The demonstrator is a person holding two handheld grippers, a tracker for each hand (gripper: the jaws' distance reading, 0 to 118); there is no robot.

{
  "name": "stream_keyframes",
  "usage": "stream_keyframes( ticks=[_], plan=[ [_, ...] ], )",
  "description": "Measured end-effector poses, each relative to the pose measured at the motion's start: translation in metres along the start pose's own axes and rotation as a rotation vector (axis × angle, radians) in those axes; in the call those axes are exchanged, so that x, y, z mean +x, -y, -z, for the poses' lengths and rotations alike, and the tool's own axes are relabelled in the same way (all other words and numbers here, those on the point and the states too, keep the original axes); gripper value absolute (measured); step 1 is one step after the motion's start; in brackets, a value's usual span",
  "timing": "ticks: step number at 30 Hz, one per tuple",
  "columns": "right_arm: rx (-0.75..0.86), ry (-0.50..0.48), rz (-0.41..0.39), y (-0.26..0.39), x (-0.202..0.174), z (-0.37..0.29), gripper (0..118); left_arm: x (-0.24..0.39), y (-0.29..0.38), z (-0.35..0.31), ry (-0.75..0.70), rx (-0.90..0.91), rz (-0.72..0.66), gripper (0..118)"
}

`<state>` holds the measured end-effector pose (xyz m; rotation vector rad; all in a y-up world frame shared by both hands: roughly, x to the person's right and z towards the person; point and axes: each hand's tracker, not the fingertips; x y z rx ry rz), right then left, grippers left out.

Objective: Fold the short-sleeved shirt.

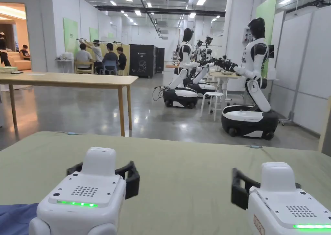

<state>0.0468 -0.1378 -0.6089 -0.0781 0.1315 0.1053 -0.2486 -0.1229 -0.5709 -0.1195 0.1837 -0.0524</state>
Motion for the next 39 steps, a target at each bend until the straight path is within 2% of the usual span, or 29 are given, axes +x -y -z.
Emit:
stream_keyframes(
  ticks=[1,2,4,7,11,18,21,24,26,32,35,39],
  plan=[
    [0.012,0.016,0.009,0.0,-0.001,0.001,0,0.0,0.0,0.003,0.006,-0.008,-0.004,2],
    [0.04,0.056,0.032,0.002,-0.002,0.001,0,-0.001,0.002,0.006,-0.003,-0.018,-0.012,2],
    [0.014,0.006,0.027,-0.001,0.001,0.001,0,-0.003,0.003,0.005,0.025,-0.031,-0.025,2],
    [0.026,0.014,0.022,0.001,0.001,0.001,0,-0.003,0.005,0.006,0.018,-0.037,-0.021,2],
    [-0.005,-0.002,0.068,0.002,0.004,0.005,0,-0.007,0.007,0.006,0.015,-0.042,-0.022,2],
    [-0.015,-0.06,0.025,0.007,-0.017,0.013,0,-0.036,0.012,0.0,-0.044,-0.056,-0.032,2],
    [-0.012,-0.103,0.036,0.003,-0.044,0.023,0,-0.064,0.015,-0.011,-0.104,-0.075,-0.041,2],
    [-0.024,-0.222,0.056,-0.003,-0.084,0.033,0,-0.101,0.017,-0.029,-0.211,-0.087,-0.042,2],
    [-0.033,-0.339,0.075,-0.006,-0.118,0.038,0,-0.13,0.02,-0.045,-0.288,-0.097,-0.058,2],
    [-0.085,-0.583,0.046,-0.002,-0.212,0.039,0,-0.204,0.036,-0.095,-0.523,-0.136,-0.089,2],
    [-0.073,-0.591,0.006,0.004,-0.239,0.037,0,-0.225,0.043,-0.107,-0.556,-0.159,-0.116,2],
    [-0.099,-0.604,0.001,0.009,-0.247,0.04,0,-0.235,0.05,-0.104,-0.57,-0.181,-0.115,2]
  ],
)
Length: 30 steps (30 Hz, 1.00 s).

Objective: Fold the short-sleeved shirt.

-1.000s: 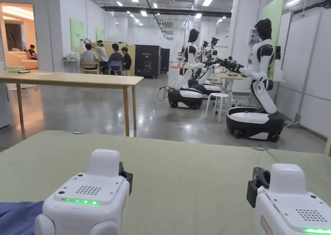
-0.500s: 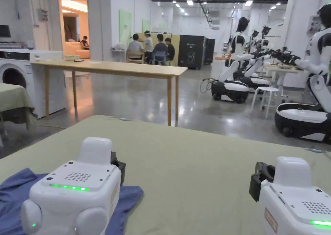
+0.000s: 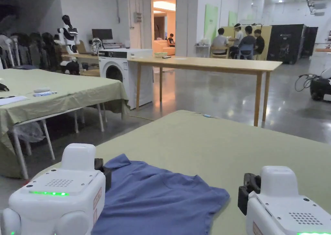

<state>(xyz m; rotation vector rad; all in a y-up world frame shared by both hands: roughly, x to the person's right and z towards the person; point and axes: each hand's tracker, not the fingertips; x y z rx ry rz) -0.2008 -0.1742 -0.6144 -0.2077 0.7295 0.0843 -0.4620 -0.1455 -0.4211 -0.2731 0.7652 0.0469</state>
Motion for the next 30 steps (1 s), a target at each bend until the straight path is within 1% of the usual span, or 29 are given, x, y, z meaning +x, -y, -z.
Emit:
stream_keyframes(
  ticks=[2,4,7,11,13,15,17,19,20,21,22,23,24,25,26,27,30],
  plan=[
    [-0.005,0.011,-0.011,0.004,0.005,0.0,0,0.002,0.002,0.011,0.041,-0.036,-0.022,2],
    [-0.012,0.034,-0.018,0.007,0.01,0.001,0,0.007,0.004,0.021,0.039,-0.036,-0.014,2],
    [-0.036,0.052,-0.007,0.013,0.022,0.006,0,0.021,0.009,0.044,0.061,-0.071,0.012,2],
    [-0.077,0.073,0.005,0.022,0.035,0.017,0,0.049,0.021,0.091,0.148,-0.162,0.021,2],
    [-0.101,0.083,0.007,0.029,0.041,0.022,0,0.063,0.031,0.122,0.197,-0.238,0.029,2],
    [-0.119,0.088,0.012,0.037,0.046,0.027,0,0.074,0.042,0.155,0.236,-0.315,0.004,2],
    [-0.151,0.097,0.011,0.046,0.051,0.031,0,0.08,0.057,0.195,0.311,-0.425,-0.018,2],
    [-0.176,0.1,0.007,0.057,0.055,0.034,0,0.085,0.067,0.226,0.324,-0.524,-0.008,2],
    [-0.191,0.106,0.006,0.063,0.057,0.035,0,0.088,0.074,0.242,0.327,-0.572,0.01,7],
    [-0.2,0.107,0.007,0.066,0.059,0.036,0,0.091,0.076,0.247,0.325,-0.594,0.023,22],
    [-0.212,0.113,0.012,0.072,0.061,0.038,0,0.093,0.081,0.258,0.32,-0.636,0.046,57],
    [-0.222,0.114,0.015,0.075,0.063,0.039,0,0.095,0.083,0.265,0.35,-0.65,0.04,101],
    [-0.232,0.117,0.02,0.078,0.064,0.041,0,0.098,0.086,0.271,0.372,-0.684,0.055,118],
    [-0.241,0.118,0.026,0.082,0.066,0.042,0,0.101,0.094,0.278,0.385,-0.733,0.067,114],
    [-0.251,0.121,0.034,0.086,0.067,0.044,0,0.104,0.096,0.277,0.383,-0.727,0.072,112],
    [-0.264,0.122,0.043,0.088,0.068,0.044,0,0.108,0.097,0.28,0.382,-0.741,0.113,112],
    [-0.289,0.123,0.077,0.094,0.073,0.042,0,0.118,0.107,0.29,0.378,-0.768,0.155,112]
  ],
)
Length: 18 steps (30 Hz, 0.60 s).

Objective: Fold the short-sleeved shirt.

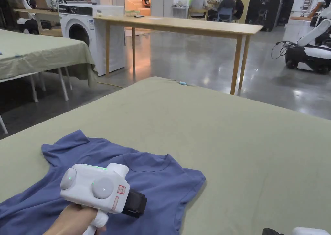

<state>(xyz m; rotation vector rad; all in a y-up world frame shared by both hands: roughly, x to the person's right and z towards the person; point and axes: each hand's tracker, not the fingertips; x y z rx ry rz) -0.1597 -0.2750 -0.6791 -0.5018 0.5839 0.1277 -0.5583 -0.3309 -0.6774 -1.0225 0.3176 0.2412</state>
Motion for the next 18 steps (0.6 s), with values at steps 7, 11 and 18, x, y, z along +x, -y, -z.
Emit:
stream_keyframes(
  ticks=[7,11,18],
  plan=[
    [-0.029,0.041,0.016,0.007,0.019,-0.022,0,0.013,0.003,0.003,-0.056,-0.01,0.064,85],
    [-0.013,0.071,0.043,0.014,0.041,-0.052,0,0.022,0.003,-0.027,-0.111,0.025,0.109,0],
    [0.02,0.156,0.12,0.027,0.089,-0.113,0,0.092,-0.025,-0.118,-0.062,0.215,0.23,0]
  ],
)
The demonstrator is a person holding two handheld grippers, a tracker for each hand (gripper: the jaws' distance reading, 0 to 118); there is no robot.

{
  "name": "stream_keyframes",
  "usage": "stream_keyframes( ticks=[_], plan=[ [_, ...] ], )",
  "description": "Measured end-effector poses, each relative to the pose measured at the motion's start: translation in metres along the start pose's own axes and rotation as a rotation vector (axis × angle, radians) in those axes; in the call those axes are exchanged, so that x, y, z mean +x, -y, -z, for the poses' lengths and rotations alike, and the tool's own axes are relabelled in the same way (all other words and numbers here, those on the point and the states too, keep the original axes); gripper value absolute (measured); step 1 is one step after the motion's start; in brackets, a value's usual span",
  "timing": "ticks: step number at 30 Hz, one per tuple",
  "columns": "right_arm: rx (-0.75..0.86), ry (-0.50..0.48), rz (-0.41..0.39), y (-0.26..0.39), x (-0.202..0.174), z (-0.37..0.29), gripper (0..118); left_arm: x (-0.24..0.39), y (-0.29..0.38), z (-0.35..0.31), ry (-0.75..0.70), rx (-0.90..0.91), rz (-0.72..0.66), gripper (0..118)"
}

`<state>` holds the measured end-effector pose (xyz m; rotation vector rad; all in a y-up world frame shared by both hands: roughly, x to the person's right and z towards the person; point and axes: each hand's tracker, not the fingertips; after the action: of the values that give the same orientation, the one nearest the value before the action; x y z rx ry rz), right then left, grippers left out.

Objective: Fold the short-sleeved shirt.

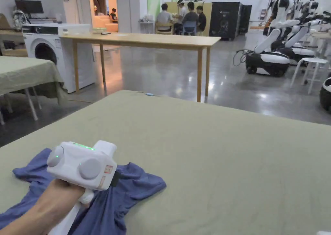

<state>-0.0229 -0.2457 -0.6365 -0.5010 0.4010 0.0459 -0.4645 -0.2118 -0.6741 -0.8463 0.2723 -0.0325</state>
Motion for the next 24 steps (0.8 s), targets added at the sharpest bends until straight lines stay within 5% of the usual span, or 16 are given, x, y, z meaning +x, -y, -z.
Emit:
stream_keyframes(
  ticks=[12,20,24],
  plan=[
    [0.047,0.206,0.082,0.007,0.081,-0.077,0,0.233,-0.112,-0.081,0.404,0.241,0.241,0],
    [0.014,0.302,0.122,0.013,0.118,-0.085,0,0.4,-0.126,-0.046,0.674,0.189,0.337,0],
    [-0.016,0.312,0.147,0.022,0.128,-0.073,0,0.452,-0.096,0.015,0.679,0.044,0.33,0]
  ],
)
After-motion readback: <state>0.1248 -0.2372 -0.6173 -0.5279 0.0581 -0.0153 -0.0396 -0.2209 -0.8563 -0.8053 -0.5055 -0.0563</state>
